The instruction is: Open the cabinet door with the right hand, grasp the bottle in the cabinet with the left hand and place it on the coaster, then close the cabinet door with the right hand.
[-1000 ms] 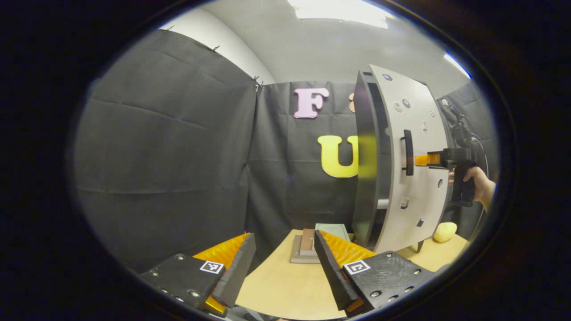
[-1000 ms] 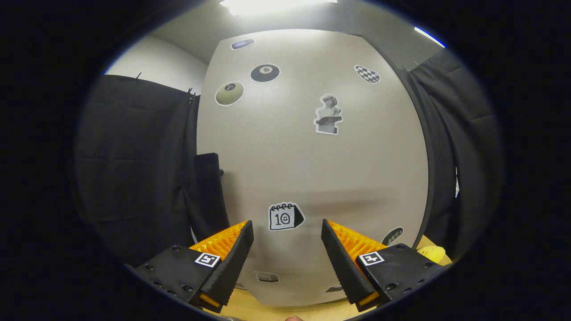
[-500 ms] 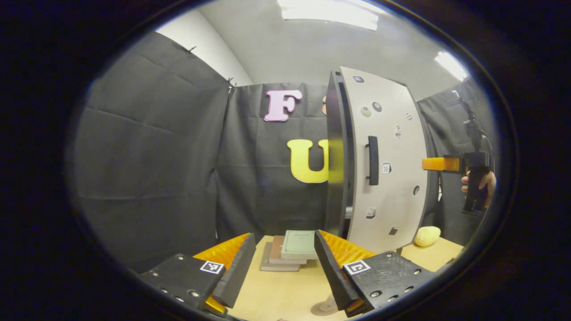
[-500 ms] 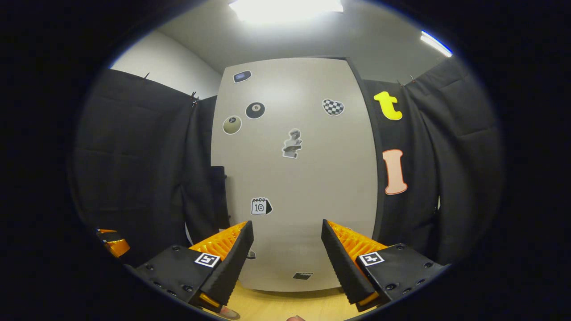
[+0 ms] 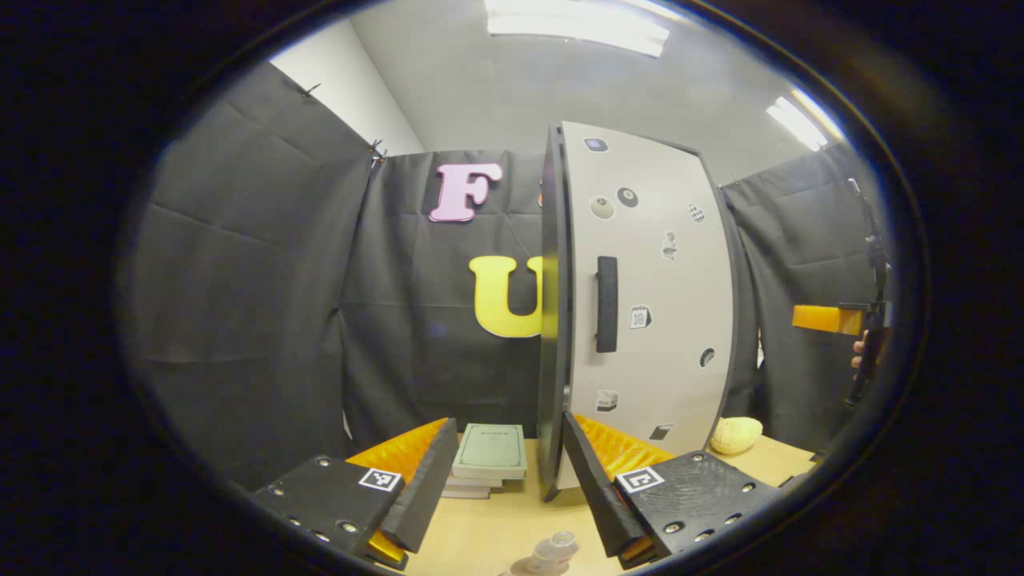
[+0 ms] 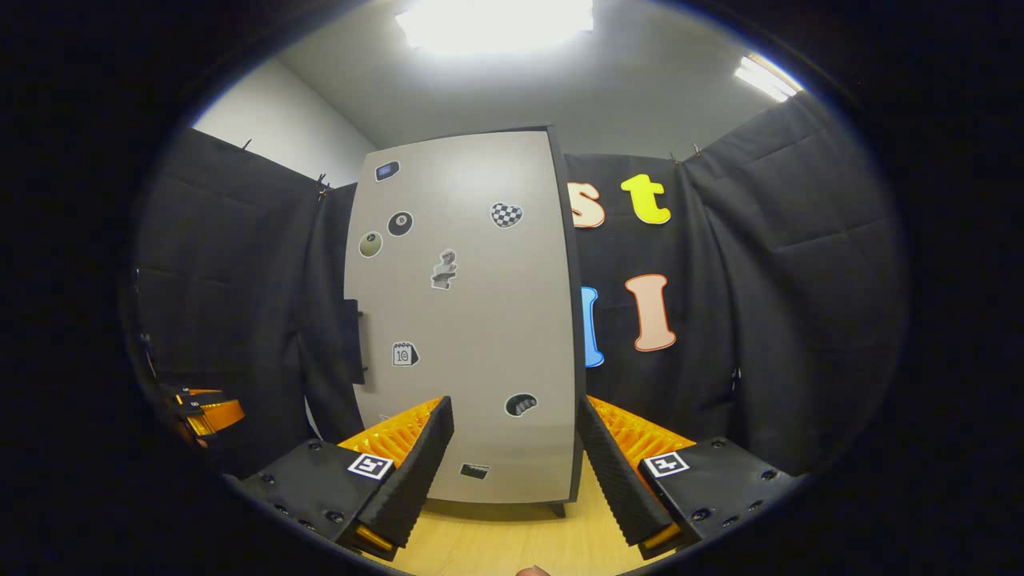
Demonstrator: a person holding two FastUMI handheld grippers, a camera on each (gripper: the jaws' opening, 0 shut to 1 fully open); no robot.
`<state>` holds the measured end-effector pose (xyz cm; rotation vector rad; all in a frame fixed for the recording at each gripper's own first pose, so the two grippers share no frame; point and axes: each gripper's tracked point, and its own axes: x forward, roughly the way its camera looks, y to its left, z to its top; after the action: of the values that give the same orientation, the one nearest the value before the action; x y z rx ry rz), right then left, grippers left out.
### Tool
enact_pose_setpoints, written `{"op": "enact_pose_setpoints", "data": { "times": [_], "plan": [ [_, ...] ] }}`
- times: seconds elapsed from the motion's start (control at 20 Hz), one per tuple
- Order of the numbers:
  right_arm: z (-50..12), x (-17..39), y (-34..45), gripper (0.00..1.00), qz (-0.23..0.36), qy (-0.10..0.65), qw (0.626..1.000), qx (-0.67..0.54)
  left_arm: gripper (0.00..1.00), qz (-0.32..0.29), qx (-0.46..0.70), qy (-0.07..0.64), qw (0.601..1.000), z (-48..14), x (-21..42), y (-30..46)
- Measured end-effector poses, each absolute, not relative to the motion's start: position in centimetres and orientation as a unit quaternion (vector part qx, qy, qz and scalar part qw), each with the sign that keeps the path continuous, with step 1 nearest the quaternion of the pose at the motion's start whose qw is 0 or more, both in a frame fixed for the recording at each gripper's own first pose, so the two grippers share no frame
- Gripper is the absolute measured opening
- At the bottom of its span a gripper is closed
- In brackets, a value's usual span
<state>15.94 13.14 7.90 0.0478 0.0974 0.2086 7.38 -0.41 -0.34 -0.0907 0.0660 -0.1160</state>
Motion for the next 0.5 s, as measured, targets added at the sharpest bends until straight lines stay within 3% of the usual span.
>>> {"op": "enact_pose_setpoints", "data": {
  "times": [0.25, 0.3, 0.5],
  "plan": [
    [7.7, 13.9, 9.1, 0.98, 0.08, 0.042, 0.996, 0.007, 0.84, -0.067, -0.039, 0.026, 0.997, 0.9, 8.3, -2.3],
    [7.7, 13.6, 8.5, 0.98, 0.075, 0.038, 0.996, 0.004, 0.8, -0.067, -0.04, 0.026, 0.997, 1.0, 8.3, -2.6],
    [6.7, 12.1, 6.7, 0.98, 0.064, 0.036, 0.997, -0.009, 0.8, -0.063, -0.038, 0.026, 0.997, 2.0, 8.5, -1.5]
  ]
}}
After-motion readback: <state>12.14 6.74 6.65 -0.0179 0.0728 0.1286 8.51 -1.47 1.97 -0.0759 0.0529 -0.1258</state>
